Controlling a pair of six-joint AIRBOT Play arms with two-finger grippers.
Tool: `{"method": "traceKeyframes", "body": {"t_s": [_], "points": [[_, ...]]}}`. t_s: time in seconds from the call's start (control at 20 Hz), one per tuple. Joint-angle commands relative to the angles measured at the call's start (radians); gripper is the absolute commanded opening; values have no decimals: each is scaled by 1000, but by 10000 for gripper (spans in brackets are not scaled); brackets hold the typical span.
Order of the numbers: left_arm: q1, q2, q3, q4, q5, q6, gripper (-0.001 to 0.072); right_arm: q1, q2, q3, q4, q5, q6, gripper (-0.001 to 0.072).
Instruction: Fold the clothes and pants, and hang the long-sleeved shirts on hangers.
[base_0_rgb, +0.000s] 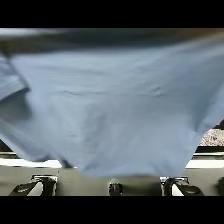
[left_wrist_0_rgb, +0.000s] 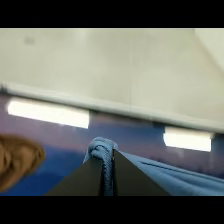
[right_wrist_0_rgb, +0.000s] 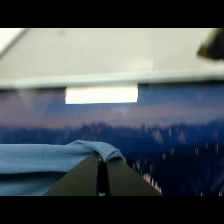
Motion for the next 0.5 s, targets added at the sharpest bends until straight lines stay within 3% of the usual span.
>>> {"method": "traceKeyframes", "body": {"t_s": [0.0,0.1,0.25,0.45], "points": [[-14,-144,-116,-57,-50,78,16,0,-169,-100,-9,54,14,26],[-44,-277,-212,-57,-6,134,16,0,-316,-171,-10,52,13,26],[-98,-518,-316,-57,168,158,17,0,-567,-225,-8,0,-3,26],[-171,-821,-311,-61,449,156,16,2,-840,-227,-5,-222,-2,26]]}}
